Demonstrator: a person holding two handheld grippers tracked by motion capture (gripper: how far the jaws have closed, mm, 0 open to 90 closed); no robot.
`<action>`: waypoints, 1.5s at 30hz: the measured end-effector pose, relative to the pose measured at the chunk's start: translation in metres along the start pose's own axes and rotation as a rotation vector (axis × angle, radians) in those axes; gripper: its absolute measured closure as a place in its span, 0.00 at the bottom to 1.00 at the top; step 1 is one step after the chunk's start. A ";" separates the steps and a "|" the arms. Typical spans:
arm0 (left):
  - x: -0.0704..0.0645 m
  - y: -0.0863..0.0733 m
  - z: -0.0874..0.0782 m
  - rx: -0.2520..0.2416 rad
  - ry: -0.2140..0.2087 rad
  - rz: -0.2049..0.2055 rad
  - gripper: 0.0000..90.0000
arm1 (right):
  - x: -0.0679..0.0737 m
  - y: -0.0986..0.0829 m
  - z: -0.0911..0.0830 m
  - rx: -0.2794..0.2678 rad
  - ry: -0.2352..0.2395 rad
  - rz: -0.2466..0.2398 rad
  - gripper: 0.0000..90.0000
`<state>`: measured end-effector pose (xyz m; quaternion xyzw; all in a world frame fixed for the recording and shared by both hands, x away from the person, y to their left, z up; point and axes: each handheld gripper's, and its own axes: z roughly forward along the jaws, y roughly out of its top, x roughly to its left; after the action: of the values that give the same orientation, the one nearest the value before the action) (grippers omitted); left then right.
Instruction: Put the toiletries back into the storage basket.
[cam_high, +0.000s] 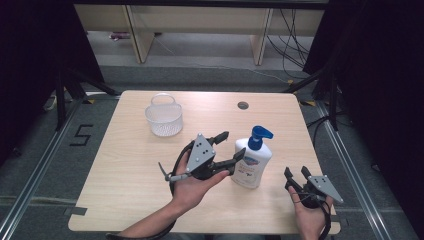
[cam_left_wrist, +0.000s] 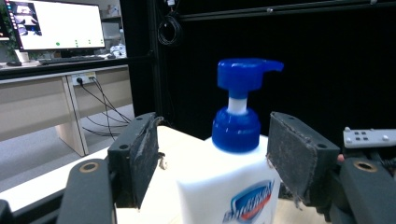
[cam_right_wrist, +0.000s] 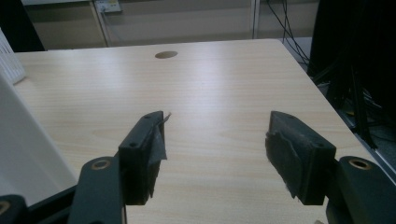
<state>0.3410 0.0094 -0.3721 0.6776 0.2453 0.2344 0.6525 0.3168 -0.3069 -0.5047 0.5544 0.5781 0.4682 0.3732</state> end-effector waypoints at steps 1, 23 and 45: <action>-0.001 0.000 0.004 0.000 0.000 -0.003 0.37 | 0.001 0.000 -0.001 0.017 0.010 0.018 0.42; -0.020 0.009 0.047 0.002 0.006 -0.010 0.42 | 0.000 0.000 0.002 0.016 0.008 0.009 0.38; -0.022 0.012 0.053 0.015 0.027 0.010 0.66 | 0.001 -0.001 0.002 0.037 0.003 0.016 0.37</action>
<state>0.3580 -0.0462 -0.3624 0.6804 0.2527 0.2449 0.6428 0.3185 -0.3054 -0.5064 0.5651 0.5828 0.4610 0.3584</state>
